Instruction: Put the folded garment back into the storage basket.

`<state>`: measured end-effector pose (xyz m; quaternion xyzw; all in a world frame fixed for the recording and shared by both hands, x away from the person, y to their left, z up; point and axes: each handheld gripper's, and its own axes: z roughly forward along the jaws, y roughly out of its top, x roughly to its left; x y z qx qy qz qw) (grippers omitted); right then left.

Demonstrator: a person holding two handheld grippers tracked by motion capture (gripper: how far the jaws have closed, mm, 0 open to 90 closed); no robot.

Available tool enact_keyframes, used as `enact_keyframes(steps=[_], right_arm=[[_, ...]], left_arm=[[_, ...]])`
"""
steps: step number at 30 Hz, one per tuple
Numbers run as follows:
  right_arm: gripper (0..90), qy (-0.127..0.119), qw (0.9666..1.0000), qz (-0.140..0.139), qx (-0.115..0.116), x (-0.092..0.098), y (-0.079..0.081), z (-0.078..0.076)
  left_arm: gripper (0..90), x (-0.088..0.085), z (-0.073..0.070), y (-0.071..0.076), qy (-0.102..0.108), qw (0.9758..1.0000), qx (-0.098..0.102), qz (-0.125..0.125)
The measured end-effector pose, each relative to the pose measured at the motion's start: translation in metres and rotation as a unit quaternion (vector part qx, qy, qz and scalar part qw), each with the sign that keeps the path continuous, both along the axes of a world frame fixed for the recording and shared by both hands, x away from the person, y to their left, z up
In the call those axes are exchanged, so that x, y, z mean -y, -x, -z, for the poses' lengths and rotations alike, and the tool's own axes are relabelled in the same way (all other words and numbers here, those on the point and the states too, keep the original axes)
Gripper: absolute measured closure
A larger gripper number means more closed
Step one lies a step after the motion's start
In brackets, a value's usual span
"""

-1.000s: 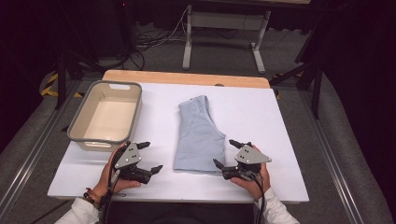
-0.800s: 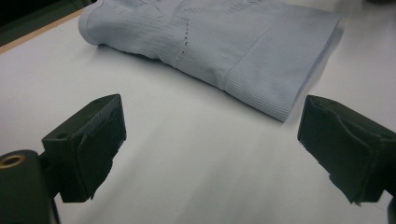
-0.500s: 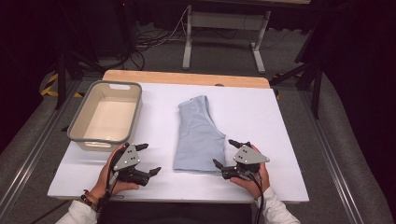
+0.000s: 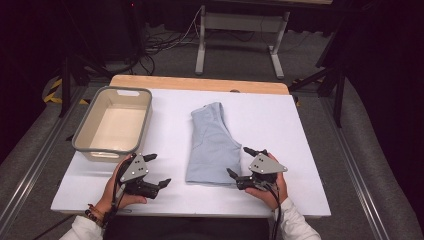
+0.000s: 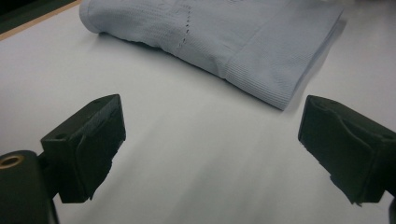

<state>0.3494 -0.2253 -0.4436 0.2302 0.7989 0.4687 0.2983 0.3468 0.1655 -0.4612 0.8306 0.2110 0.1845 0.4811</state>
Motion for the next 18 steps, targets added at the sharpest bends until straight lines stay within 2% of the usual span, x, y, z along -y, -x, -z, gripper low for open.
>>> enact_keyframes(steps=[3,9,18], right_arm=[[12.9,-0.005,1.0,0.004,0.0,0.002,-0.001,0.0],[13.1,-0.012,0.9997,0.018,-0.011,0.009,0.0,0.0],[12.7,-0.007,0.9994,0.027,-0.02,0.012,0.0,0.0]], left_arm=[[8.3,0.001,0.002,-0.001,-0.003,1.0,-0.005,0.002],[8.7,0.006,-0.001,-0.001,-0.005,1.0,0.004,0.004],[9.1,0.007,0.0,-0.002,-0.008,0.9999,0.001,0.008]])
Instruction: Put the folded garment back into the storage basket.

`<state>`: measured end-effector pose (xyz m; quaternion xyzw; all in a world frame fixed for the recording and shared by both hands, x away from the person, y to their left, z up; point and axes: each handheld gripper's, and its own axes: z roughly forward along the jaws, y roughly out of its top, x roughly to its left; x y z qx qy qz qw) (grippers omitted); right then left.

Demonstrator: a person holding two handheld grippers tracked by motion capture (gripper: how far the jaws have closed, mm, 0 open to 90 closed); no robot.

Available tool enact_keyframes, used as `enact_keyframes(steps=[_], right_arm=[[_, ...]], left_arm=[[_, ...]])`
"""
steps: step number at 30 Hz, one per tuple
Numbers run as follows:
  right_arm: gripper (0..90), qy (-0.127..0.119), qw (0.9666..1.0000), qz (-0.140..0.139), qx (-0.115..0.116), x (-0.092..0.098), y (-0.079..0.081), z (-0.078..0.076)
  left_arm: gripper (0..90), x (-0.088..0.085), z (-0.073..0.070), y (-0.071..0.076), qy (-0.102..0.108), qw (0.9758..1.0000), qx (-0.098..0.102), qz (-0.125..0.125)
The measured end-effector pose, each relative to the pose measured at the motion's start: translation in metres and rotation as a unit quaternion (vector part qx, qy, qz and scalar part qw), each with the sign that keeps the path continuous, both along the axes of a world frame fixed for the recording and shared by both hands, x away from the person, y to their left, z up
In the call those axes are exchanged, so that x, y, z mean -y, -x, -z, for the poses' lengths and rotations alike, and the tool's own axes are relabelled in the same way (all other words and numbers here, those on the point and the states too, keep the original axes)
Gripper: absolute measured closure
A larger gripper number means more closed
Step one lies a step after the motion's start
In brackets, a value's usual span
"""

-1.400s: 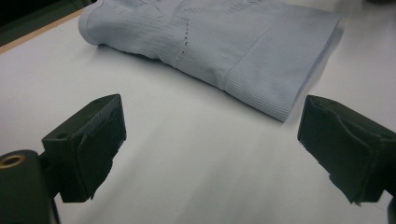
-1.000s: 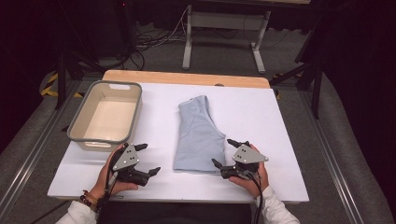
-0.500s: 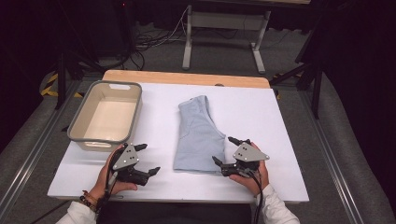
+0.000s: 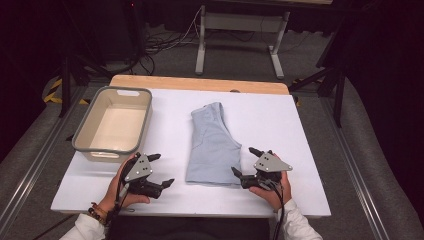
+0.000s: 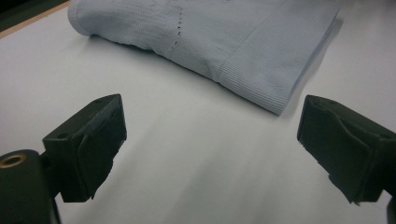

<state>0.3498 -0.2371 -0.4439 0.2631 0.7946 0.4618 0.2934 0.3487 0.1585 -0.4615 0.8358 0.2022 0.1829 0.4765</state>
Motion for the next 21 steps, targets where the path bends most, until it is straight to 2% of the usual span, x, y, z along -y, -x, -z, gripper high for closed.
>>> enact_keyframes(steps=[4,7,11,15,18,21], right_arm=[[12.7,-0.002,1.0,-0.001,0.001,0.0,0.0,-0.001],[14.4,-0.008,0.9999,-0.012,-0.009,0.002,0.001,0.001],[15.8,-0.002,0.9999,-0.011,-0.011,0.002,0.003,0.0],[17.2,0.002,0.9998,-0.01,-0.017,0.002,0.005,0.001],[22.3,0.004,0.9995,-0.016,-0.026,0.003,0.006,0.002],[25.8,0.008,0.9993,-0.018,-0.031,0.003,0.007,0.002]], left_arm=[[10.8,-0.001,0.0,-0.001,-0.001,1.0,-0.001,-0.006],[11.0,0.001,0.0,-0.002,-0.006,1.0,-0.004,-0.007],[11.0,0.005,0.001,-0.002,-0.018,0.9998,-0.008,-0.004],[11.0,0.009,0.002,-0.003,-0.019,0.9998,-0.01,0.0],[10.8,0.01,0.001,-0.005,-0.019,0.9997,-0.012,0.002],[10.7,0.011,0.001,-0.007,-0.017,0.9995,-0.025,0.006]])
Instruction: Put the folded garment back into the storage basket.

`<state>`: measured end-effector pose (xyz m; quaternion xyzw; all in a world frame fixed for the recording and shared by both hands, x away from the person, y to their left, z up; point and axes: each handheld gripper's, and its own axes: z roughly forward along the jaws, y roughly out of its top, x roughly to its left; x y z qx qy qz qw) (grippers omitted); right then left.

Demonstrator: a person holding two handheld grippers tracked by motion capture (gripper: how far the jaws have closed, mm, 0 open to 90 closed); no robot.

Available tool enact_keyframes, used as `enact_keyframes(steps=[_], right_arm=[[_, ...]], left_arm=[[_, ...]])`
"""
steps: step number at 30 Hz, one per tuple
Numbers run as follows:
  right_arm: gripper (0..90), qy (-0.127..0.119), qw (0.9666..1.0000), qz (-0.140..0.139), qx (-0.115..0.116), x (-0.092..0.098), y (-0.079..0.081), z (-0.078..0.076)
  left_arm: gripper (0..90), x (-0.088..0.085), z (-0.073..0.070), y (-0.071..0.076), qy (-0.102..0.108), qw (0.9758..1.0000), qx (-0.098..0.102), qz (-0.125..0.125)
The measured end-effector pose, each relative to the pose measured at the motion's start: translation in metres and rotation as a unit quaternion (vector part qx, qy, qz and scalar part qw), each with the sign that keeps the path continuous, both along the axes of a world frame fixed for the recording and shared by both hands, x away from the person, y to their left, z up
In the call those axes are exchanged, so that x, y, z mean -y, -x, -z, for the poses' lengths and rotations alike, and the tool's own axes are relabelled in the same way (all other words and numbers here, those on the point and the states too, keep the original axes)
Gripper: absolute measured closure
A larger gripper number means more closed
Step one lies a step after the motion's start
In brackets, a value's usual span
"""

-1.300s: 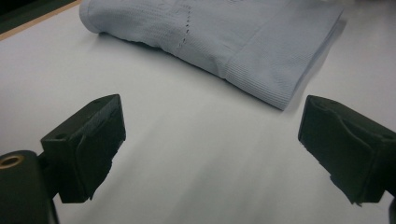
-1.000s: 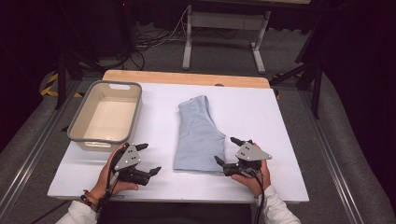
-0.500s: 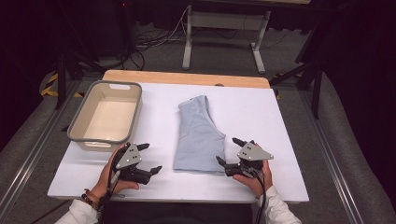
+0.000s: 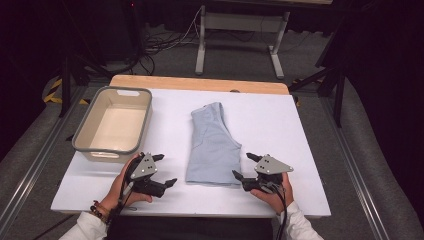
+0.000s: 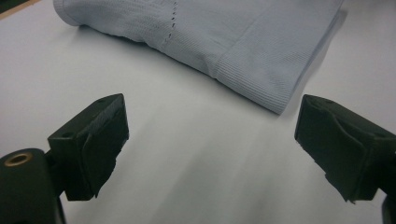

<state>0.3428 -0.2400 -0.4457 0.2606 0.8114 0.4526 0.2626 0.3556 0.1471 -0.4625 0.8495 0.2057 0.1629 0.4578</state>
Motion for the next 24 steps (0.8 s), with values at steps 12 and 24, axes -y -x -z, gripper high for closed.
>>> enact_keyframes(steps=[12,24], right_arm=[[47.7,0.001,0.9999,0.0,-0.011,-0.007,0.0,0.002],[89.3,0.062,0.9954,-0.03,-0.066,-0.025,-0.002,0.014]], left_arm=[[6.7,0.016,-0.003,-0.013,-0.004,0.9994,-0.029,0.017],[7.2,0.04,-0.002,-0.054,0.016,0.9948,-0.1,0.015]])
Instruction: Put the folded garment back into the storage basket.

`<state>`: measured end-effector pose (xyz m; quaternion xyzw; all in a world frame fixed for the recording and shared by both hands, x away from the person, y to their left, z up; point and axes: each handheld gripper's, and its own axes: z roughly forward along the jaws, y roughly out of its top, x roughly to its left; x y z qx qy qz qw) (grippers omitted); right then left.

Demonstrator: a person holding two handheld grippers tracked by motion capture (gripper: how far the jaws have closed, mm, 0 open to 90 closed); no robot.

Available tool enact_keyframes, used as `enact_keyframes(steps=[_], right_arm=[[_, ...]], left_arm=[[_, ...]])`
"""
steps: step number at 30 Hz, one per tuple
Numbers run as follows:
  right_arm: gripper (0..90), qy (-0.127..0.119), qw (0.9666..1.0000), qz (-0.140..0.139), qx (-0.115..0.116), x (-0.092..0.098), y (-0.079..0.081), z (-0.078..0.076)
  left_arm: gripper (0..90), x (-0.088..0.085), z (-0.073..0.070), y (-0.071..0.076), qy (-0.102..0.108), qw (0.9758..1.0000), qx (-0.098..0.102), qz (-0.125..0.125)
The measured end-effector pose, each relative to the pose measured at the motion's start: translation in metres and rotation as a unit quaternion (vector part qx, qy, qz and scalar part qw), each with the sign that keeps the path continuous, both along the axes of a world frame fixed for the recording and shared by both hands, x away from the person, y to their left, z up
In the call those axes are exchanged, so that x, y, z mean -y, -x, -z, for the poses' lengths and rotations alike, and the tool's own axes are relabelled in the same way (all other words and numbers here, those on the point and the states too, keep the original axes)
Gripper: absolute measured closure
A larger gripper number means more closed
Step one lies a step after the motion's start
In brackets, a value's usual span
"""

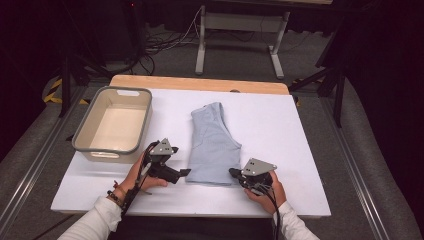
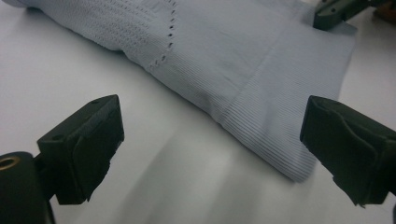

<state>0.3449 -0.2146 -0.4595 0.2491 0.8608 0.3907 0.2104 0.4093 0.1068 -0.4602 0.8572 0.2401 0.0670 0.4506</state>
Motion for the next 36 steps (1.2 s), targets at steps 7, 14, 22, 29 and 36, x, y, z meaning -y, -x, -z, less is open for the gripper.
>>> enact_keyframes(steps=[7,14,22,29,36], right_arm=[[89.5,0.026,0.9997,0.004,-0.001,-0.003,-0.001,0.003],[89.5,0.029,0.9996,0.004,0.003,-0.003,-0.001,0.003],[89.4,0.034,0.9993,0.008,0.013,-0.004,0.001,0.004],[89.4,0.033,0.9993,0.008,0.015,-0.005,0.002,0.004],[89.0,0.033,0.9992,0.008,0.02,-0.005,0.002,0.004]], left_arm=[[7.5,0.016,0.001,-0.026,0.001,0.9993,-0.035,-0.015],[6.7,0.027,0.001,-0.049,0.001,0.9983,-0.057,-0.013],[1.4,0.04,0.004,-0.077,-0.001,0.9943,-0.101,-0.036],[0.0,0.052,0.005,-0.083,-0.015,0.9927,-0.11,-0.047],[2.8,0.068,0.005,-0.078,0.004,0.9925,-0.12,-0.023]])
